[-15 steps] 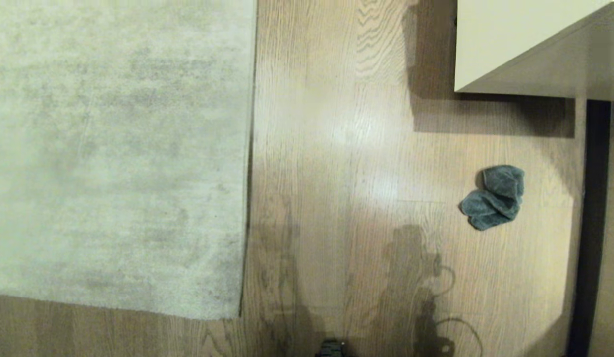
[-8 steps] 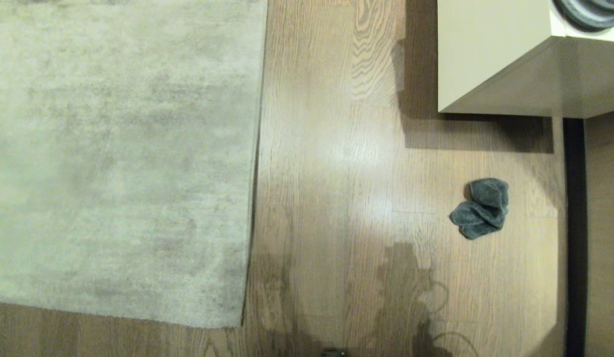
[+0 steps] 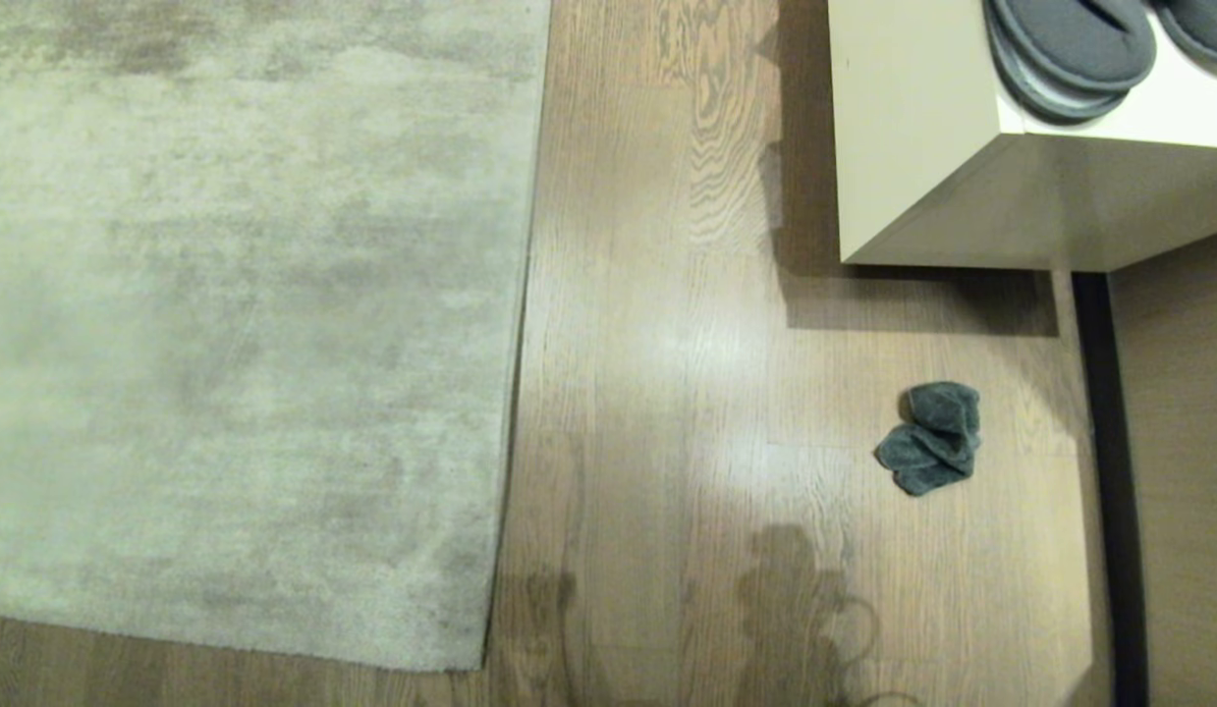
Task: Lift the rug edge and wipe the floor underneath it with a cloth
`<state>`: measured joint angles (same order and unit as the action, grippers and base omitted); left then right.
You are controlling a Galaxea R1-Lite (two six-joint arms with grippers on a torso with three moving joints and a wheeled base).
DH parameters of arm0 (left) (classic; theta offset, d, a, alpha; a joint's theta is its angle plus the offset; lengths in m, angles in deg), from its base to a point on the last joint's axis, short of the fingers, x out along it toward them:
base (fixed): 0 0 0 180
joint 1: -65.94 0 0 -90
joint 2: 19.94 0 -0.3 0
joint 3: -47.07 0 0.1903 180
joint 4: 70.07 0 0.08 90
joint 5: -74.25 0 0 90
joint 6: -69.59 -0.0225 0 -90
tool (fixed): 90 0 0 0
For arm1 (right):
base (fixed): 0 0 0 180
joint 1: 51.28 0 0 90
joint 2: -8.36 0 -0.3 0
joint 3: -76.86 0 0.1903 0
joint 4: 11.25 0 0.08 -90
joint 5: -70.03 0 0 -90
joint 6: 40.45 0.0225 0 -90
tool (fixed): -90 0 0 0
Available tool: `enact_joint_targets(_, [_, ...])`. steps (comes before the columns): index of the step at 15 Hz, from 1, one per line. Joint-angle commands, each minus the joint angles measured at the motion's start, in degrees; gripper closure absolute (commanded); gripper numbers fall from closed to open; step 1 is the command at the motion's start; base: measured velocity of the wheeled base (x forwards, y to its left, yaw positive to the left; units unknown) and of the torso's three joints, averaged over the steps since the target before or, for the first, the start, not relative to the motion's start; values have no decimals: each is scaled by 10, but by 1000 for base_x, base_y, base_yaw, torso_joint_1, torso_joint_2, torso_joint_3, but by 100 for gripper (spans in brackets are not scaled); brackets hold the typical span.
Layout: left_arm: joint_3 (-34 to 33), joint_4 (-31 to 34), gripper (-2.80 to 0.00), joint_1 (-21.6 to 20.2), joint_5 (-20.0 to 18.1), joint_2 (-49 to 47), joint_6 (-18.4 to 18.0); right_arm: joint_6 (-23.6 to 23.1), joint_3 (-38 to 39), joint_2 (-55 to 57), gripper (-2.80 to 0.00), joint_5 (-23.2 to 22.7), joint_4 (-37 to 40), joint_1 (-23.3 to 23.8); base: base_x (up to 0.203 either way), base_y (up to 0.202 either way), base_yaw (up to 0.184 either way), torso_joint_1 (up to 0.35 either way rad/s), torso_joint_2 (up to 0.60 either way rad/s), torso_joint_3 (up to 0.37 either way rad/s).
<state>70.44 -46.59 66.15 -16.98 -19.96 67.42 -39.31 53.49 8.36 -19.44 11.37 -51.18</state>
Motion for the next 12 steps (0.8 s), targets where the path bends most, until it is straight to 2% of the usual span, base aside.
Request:
enact_joint_targets(1, [0, 0, 0, 1, 0, -1, 0, 0, 0, 1, 0, 0, -1, 0, 0, 0, 0, 4, 2, 202])
enact_joint_targets(12, [0, 0, 0, 0, 0, -1, -1, 0, 0, 1, 0, 0, -1, 0, 0, 0, 0, 3, 2, 205])
